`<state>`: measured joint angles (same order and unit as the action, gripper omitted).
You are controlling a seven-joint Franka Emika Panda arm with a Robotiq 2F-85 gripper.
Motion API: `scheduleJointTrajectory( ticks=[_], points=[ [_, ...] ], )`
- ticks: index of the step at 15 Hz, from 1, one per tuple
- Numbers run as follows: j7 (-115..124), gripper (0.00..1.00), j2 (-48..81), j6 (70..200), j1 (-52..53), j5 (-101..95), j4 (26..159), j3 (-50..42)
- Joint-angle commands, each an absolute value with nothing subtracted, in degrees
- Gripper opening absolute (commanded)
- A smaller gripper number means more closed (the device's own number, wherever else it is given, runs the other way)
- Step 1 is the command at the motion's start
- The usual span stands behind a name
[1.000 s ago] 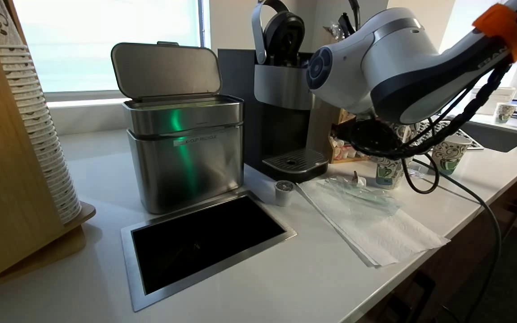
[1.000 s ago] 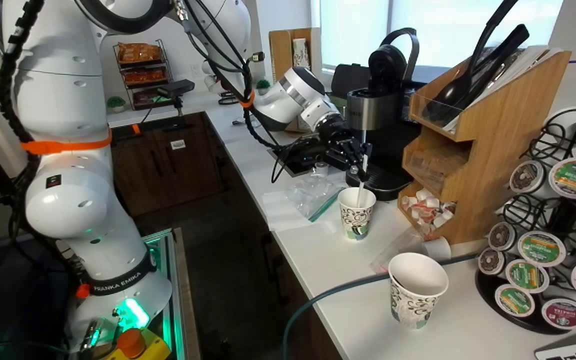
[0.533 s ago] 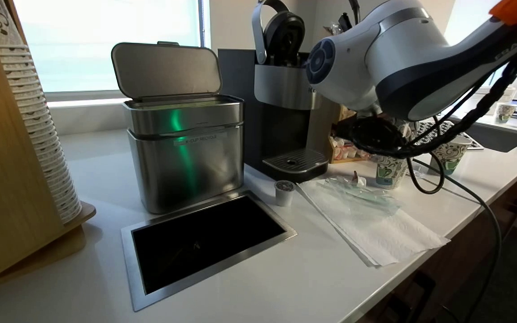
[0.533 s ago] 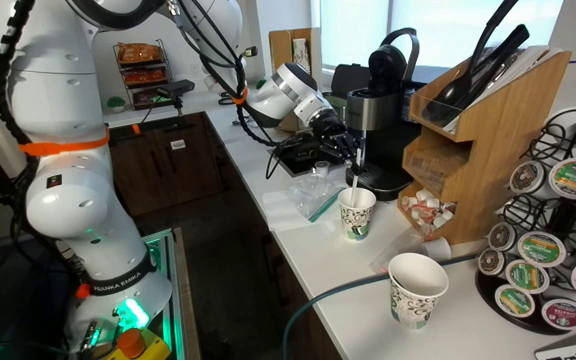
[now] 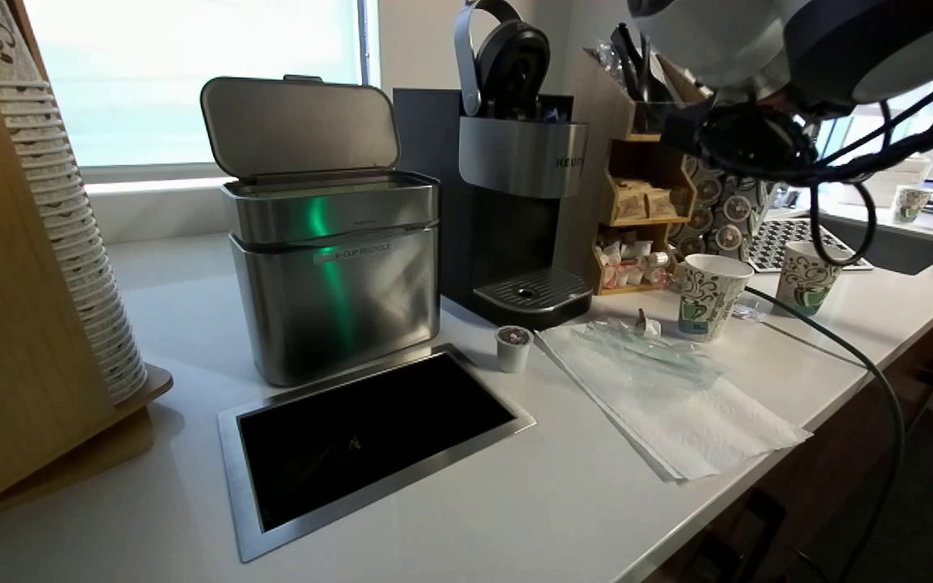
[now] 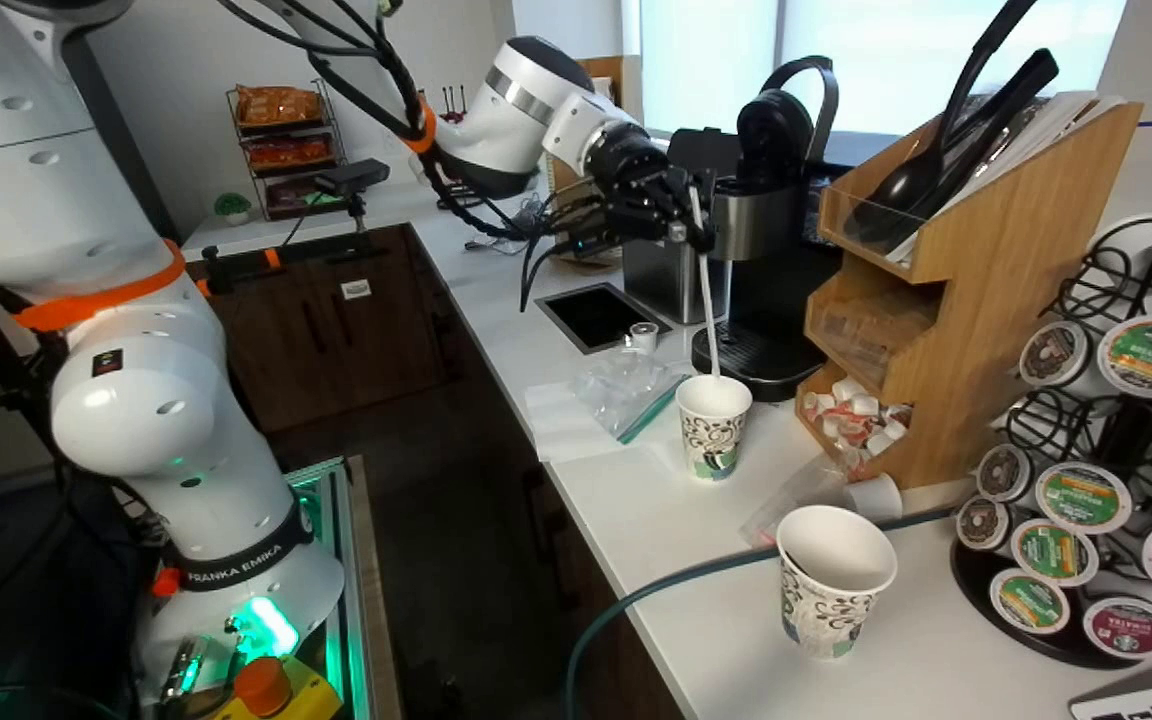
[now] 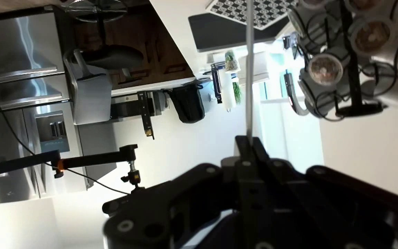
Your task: Stir the contents of the cup
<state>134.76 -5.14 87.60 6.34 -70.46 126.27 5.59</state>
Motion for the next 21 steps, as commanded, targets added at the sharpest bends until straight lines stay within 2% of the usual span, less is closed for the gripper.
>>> scheduleJointTrajectory(
  ticks=[1,7,12,21],
  points=[
    [136.6,0.01,-14.0,88.5,7.6,-74.8,129.5,7.4],
    [125.0,0.01,-17.8,99.6,10.4,-75.4,131.3,8.1],
    [114.3,0.01,-18.0,102.5,10.3,-77.0,137.2,8.0],
    [99.6,0.01,-16.7,124.1,9.7,-80.6,142.7,5.7]
  ],
)
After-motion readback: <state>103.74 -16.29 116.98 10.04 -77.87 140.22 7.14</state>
